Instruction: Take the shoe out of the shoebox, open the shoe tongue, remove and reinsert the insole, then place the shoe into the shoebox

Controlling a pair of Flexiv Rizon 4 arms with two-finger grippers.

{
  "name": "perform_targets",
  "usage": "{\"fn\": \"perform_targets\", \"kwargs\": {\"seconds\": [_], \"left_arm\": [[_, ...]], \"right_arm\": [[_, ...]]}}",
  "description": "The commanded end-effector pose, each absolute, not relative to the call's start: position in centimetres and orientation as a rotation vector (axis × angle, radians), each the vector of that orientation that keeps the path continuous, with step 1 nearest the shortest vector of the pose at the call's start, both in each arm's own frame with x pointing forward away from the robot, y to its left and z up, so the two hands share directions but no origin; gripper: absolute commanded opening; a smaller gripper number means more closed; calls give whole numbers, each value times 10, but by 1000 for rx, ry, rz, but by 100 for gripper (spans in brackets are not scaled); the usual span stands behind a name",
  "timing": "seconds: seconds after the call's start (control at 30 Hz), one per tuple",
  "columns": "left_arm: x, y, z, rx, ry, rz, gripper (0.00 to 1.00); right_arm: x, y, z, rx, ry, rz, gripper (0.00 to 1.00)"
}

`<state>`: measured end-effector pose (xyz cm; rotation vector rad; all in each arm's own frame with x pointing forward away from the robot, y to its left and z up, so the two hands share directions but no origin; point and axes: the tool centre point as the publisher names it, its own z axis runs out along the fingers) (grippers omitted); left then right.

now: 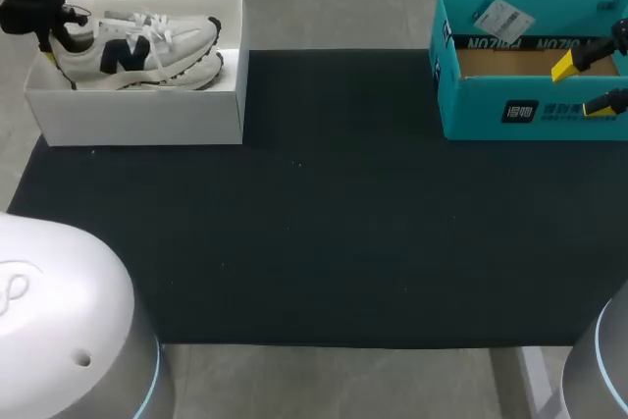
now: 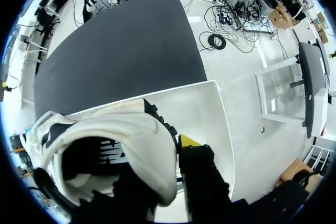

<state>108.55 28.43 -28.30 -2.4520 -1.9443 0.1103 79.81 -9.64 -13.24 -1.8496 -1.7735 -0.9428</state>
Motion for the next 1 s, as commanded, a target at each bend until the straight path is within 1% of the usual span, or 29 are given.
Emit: {"fn": "perform_targets", "kwargs": {"seconds": [0.03,0.27,0.5,0.77,1.0], "left_arm": [[1081,284,-234,-2445,-1921,123,0],[1079,283,-187,-2462,-1875,65,0],[1082,284,-153,-2409,-1900,-15,0],[1081,285,-136,-2358,-1912,-67,0],[1080,284,-135,-2350,-1927,-63,0]], "right_arm": [[798,-96,-133,-1852,-1773,-941,100],[798,-96,-133,-1852,-1773,-941,100],[798,-96,-133,-1852,-1773,-941,100],[798,-96,-133,-1852,-1773,-941,100],[798,-96,-133,-1852,-1773,-941,100]]}}
